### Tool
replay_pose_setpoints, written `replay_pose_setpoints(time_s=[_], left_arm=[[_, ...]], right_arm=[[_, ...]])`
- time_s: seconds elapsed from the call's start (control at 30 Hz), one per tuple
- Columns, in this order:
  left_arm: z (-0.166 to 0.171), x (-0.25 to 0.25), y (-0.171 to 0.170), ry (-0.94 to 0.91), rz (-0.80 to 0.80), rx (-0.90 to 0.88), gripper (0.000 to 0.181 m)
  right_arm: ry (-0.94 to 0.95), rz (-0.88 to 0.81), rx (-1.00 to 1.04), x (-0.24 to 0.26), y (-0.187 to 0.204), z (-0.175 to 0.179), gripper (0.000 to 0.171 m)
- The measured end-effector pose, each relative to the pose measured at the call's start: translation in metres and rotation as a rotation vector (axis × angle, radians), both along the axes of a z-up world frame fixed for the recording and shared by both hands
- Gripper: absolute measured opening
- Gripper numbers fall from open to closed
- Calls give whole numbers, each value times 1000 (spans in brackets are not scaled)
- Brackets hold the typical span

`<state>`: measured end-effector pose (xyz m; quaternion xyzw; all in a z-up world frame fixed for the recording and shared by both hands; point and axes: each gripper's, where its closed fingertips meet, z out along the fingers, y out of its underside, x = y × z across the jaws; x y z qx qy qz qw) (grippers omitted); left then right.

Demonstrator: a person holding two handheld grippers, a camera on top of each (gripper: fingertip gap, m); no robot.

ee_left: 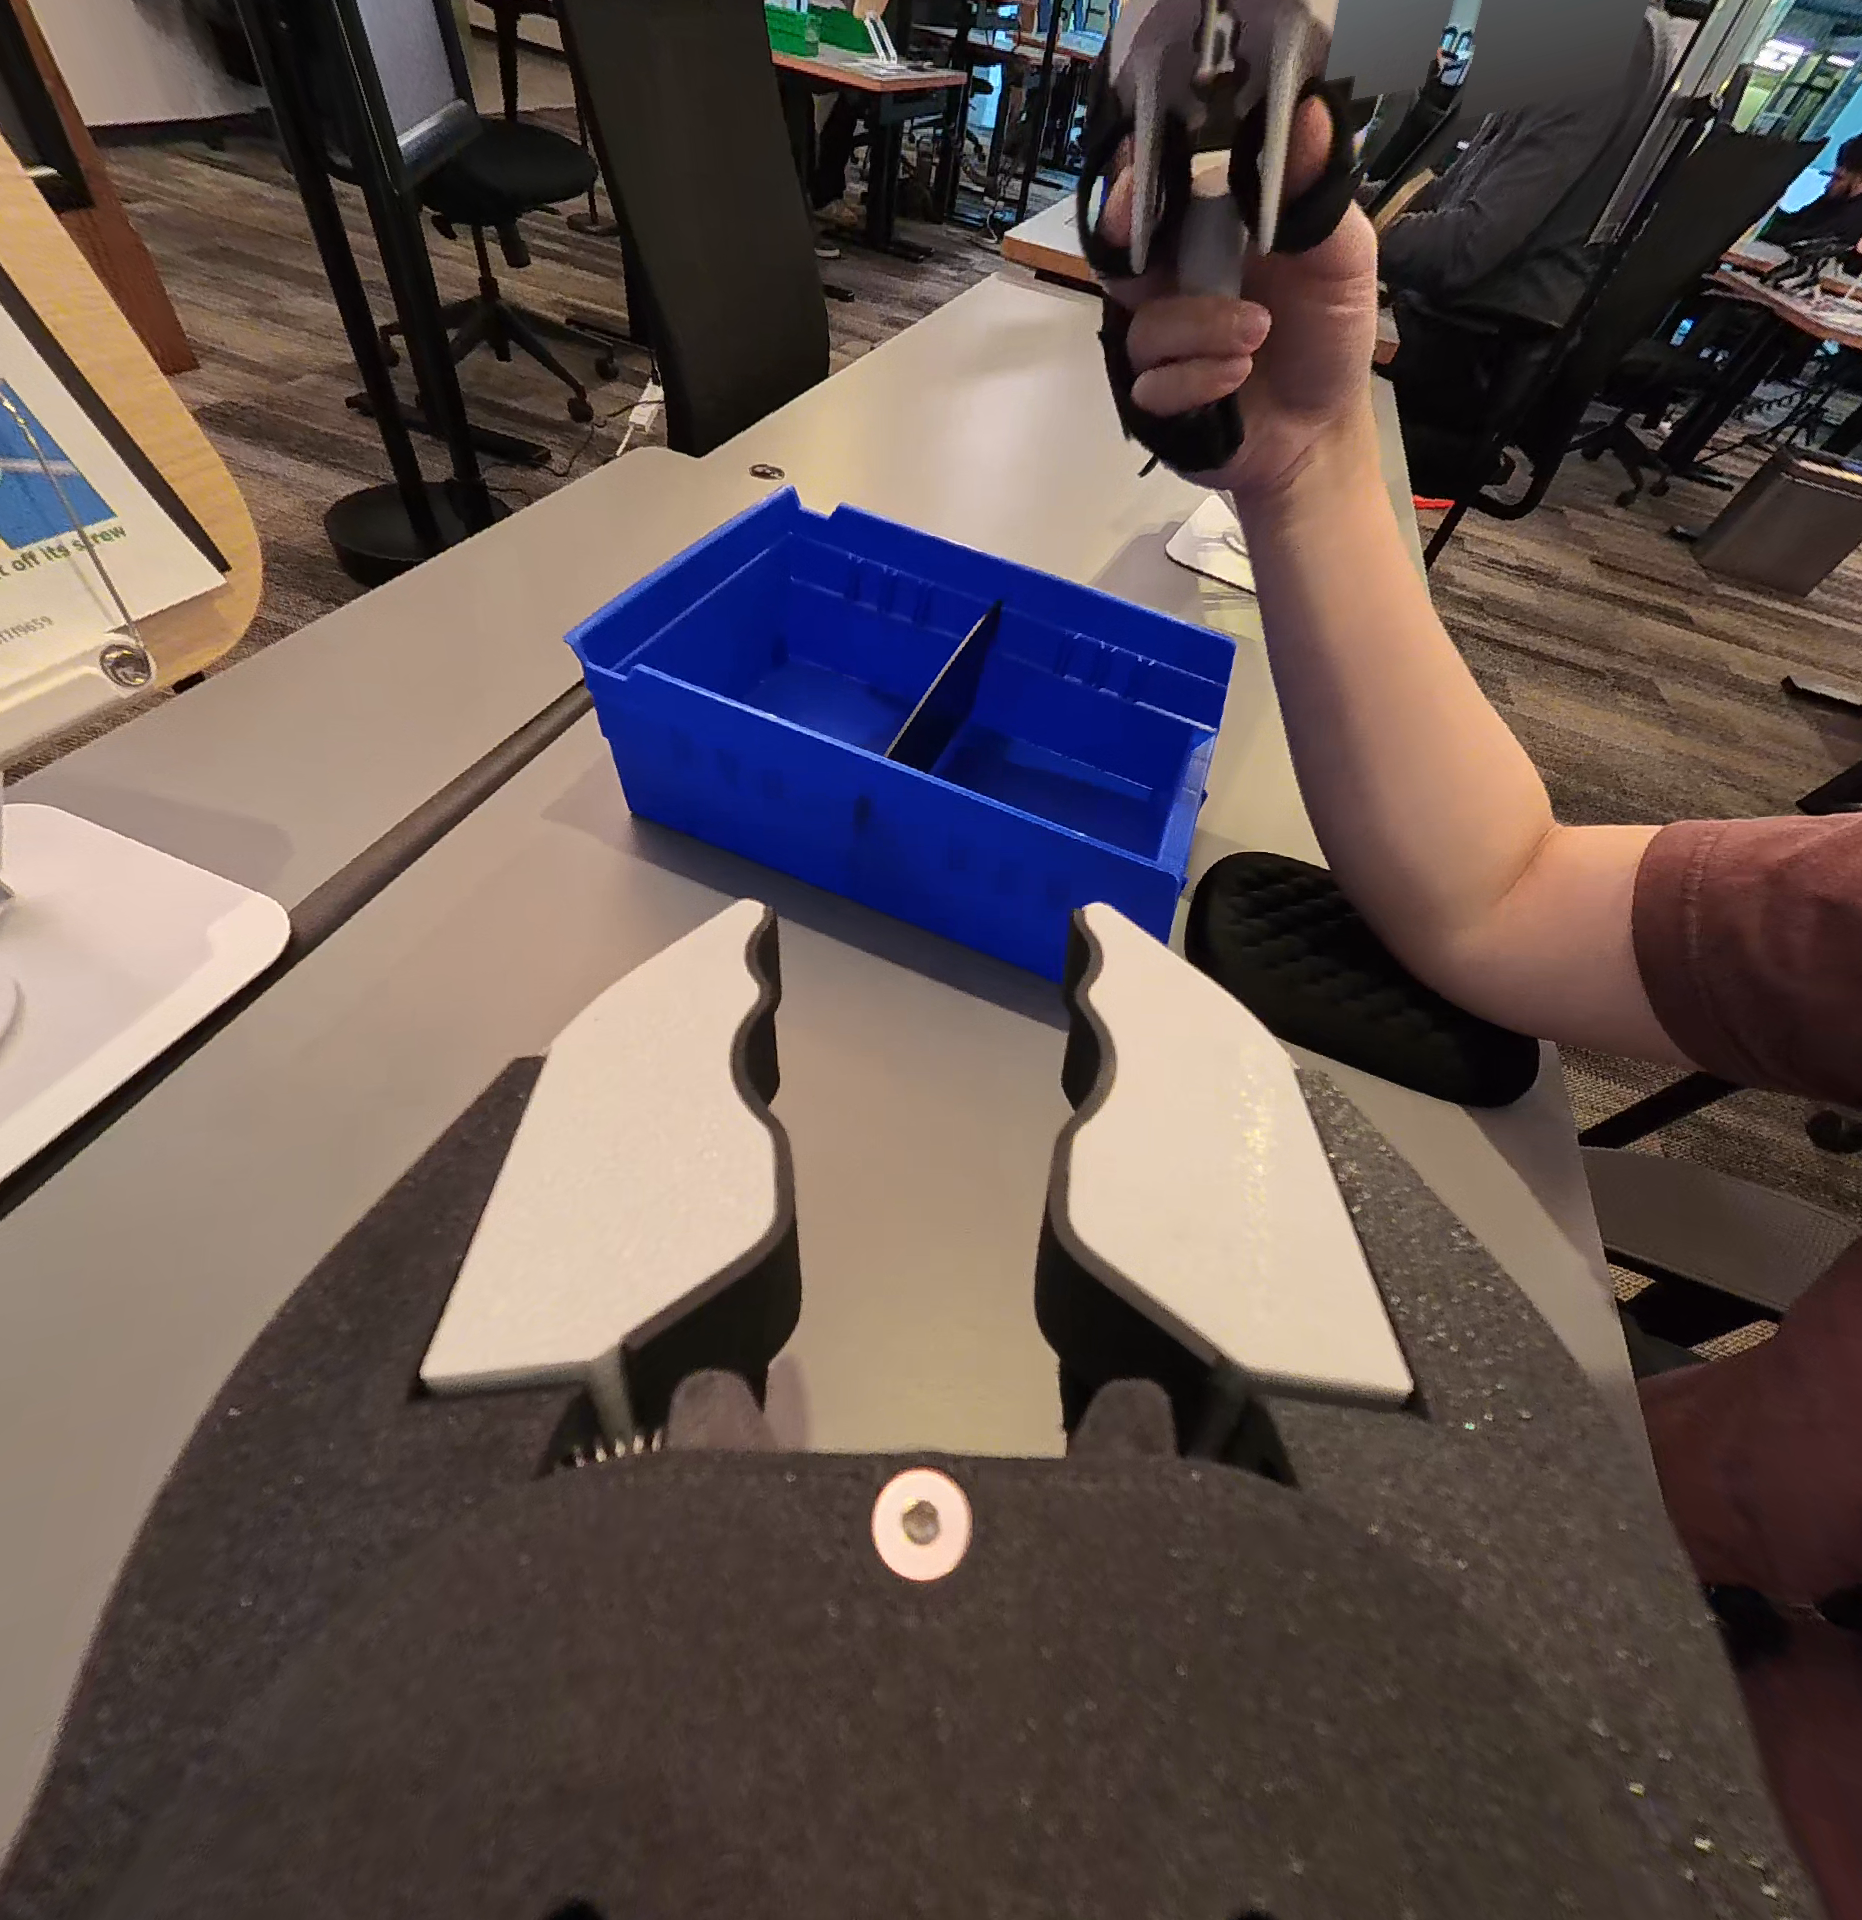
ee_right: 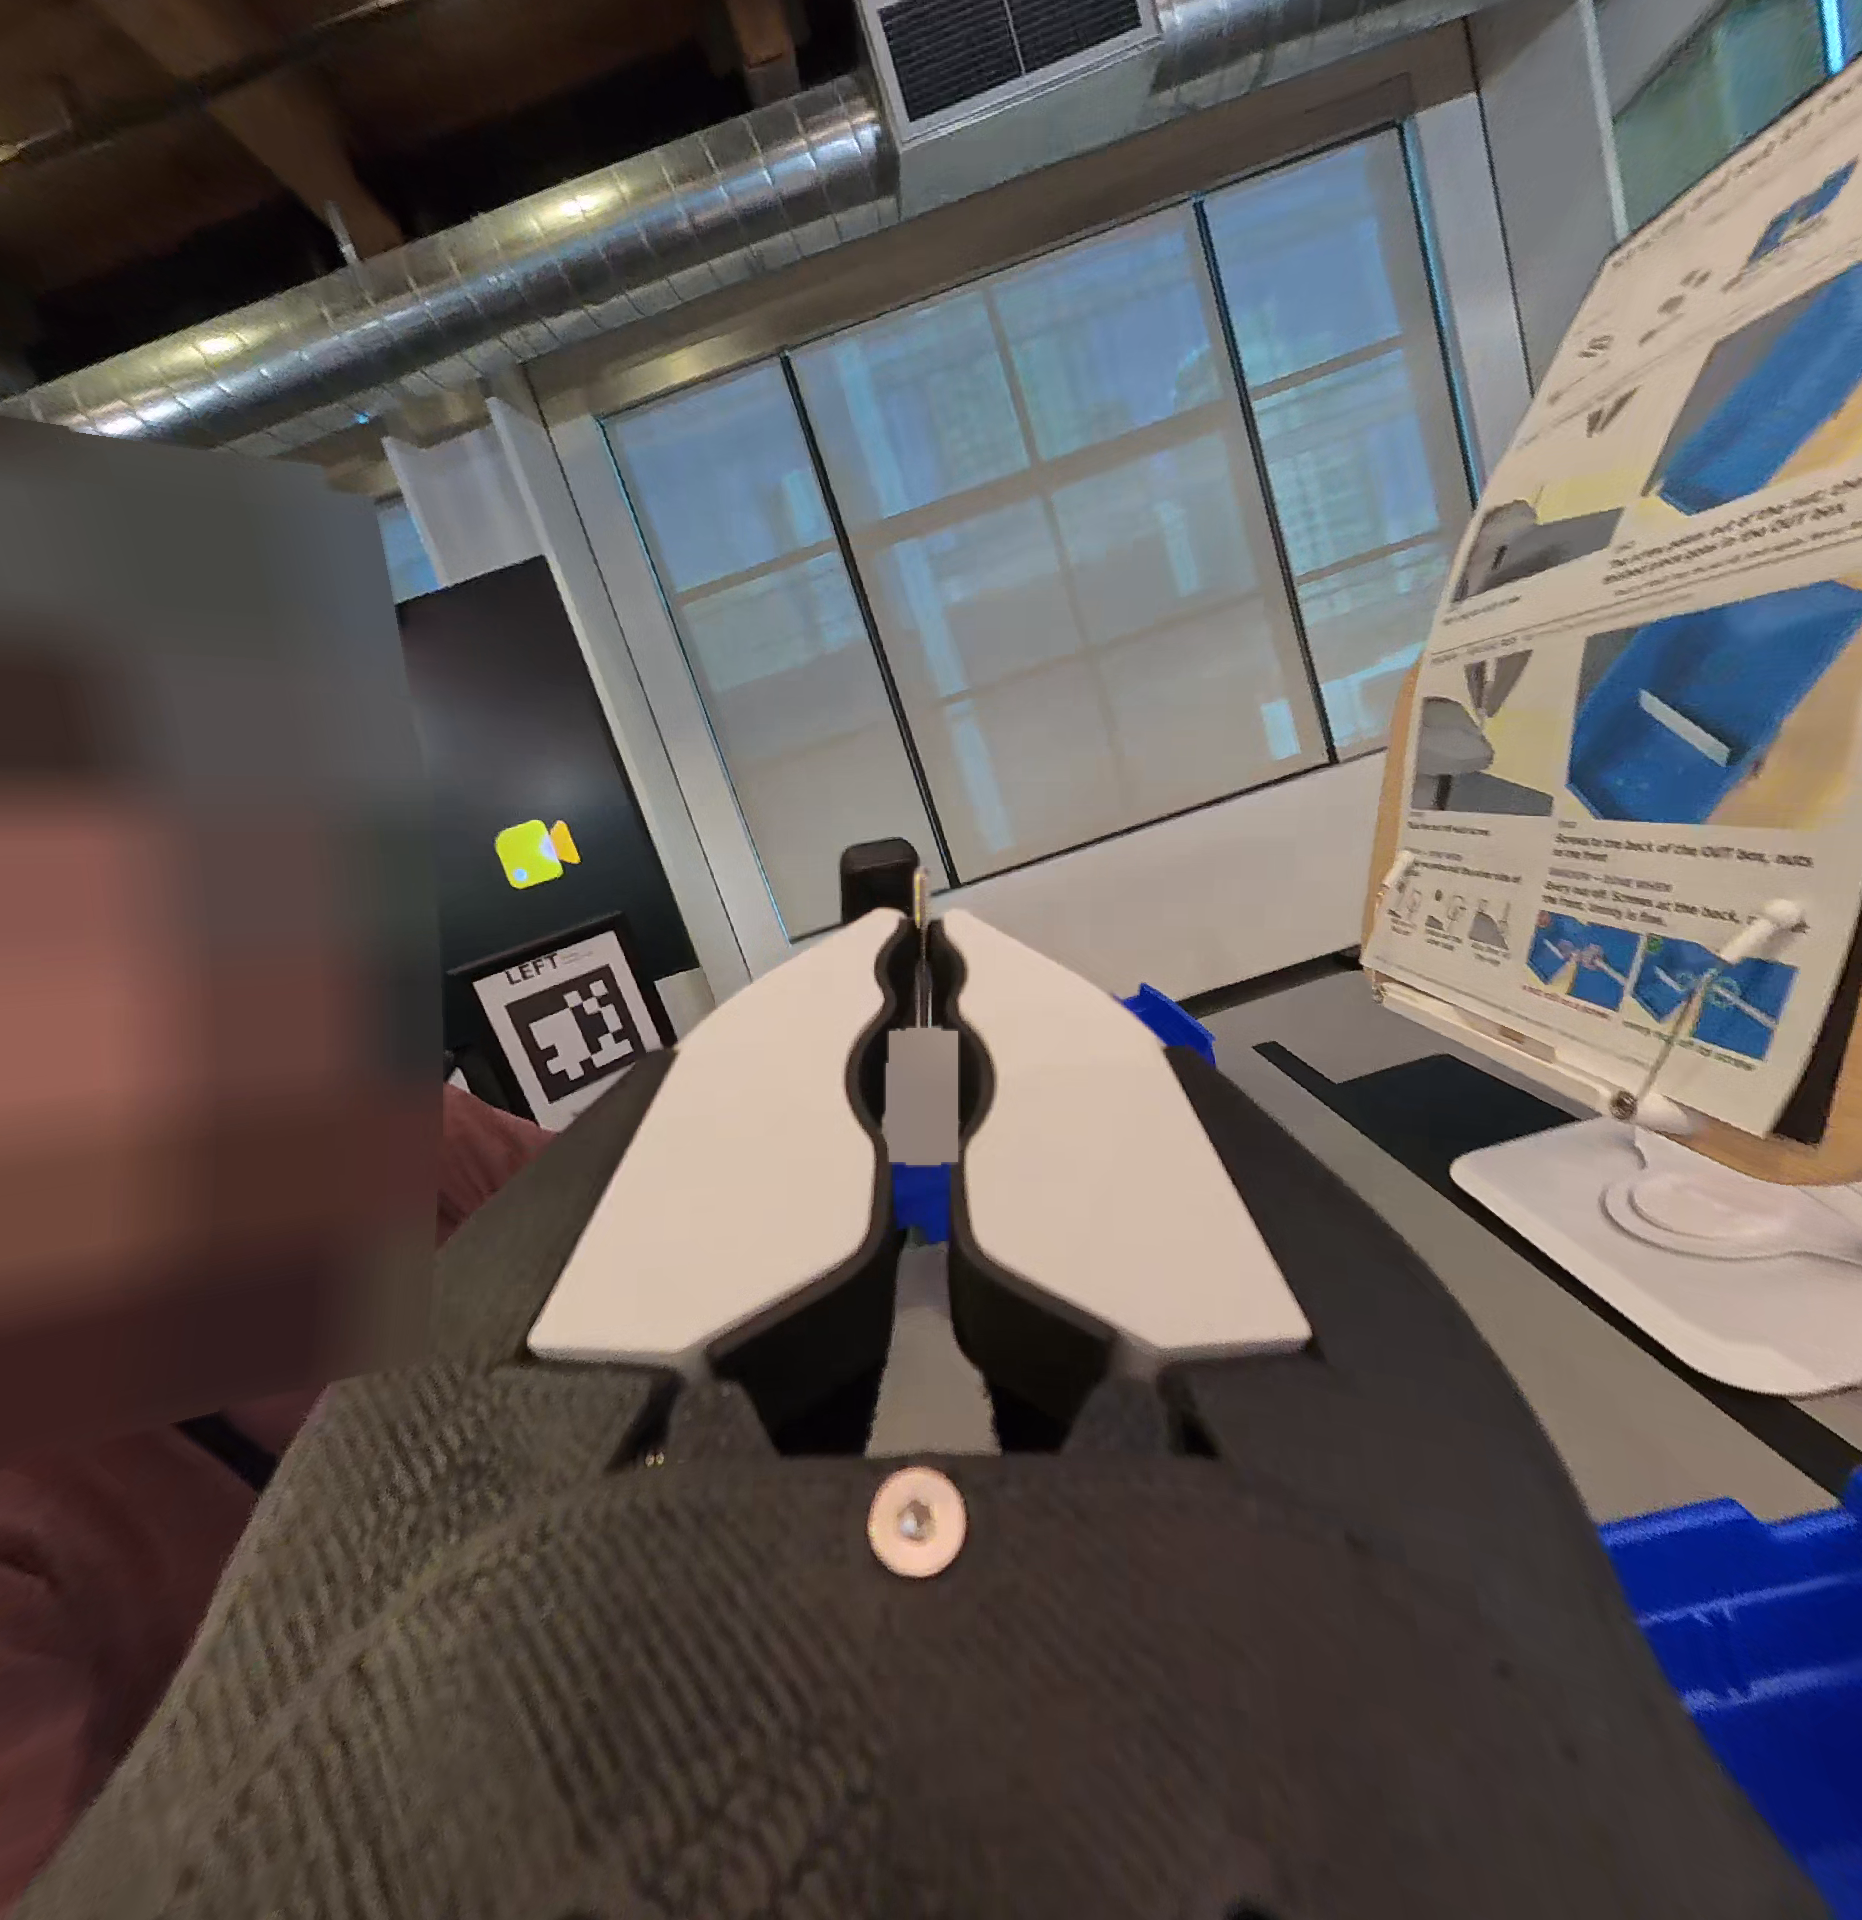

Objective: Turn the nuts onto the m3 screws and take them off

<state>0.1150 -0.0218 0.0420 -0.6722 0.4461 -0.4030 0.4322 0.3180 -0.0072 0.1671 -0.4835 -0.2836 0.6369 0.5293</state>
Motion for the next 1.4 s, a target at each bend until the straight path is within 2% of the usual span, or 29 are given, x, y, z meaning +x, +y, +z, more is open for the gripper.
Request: replay_pose_setpoints(time_s=[0.07,0.1,0.2,0.23,0.27,0.33,0.43,0.57,0.67,0.73,0.77,0.87,0.93,1.03,1.13,1.2,1.3,1.4], left_arm=[[0,0,0,2,1,1,52],[-1,0,0,6,1,1,52],[-2,-1,2,17,8,2,52],[-3,-1,2,18,9,2,52],[-3,-1,2,20,9,1,52],[-4,0,3,26,11,1,52],[-7,0,4,40,14,1,52],[-8,-1,5,47,17,1,52],[-8,-2,7,46,21,-3,52],[-9,-3,8,47,23,-8,53],[-9,-3,9,47,24,-9,53],[-10,-5,12,47,36,-8,53],[-10,-8,14,37,48,-7,53],[-8,-14,24,34,91,27,51],[-3,-23,35,32,154,109,48],[3,-30,42,39,211,188,47],[10,-39,46,57,273,237,48],[18,-43,34,16,265,121,54]], right_arm=[[-96,-66,-31,-3,13,-16,2],[-197,-143,-74,-4,28,-36,2],[-726,-551,-275,29,99,-139,3],[-918,-660,-332,47,113,-174,3],[-1074,-701,-374,58,120,-201,4],[-1259,-683,-450,64,123,-238,4],[-1441,-641,-544,68,124,-276,4],[-1552,-586,-585,67,125,-297,5],[-1533,-548,-588,60,128,-300,7],[-1525,-538,-595,59,128,-300,25],[-1517,-544,-589,60,128,-297,28],[-1427,-614,-514,62,132,-268,29],[-1337,-723,-401,65,135,-230,29],[-1132,-933,-120,62,129,-147,31],[-889,-1074,150,51,95,-63,37],[-759,-1102,237,44,66,-28,46],[-722,-1153,195,53,46,-18,50],[-861,-1153,39,77,43,-50,51]])
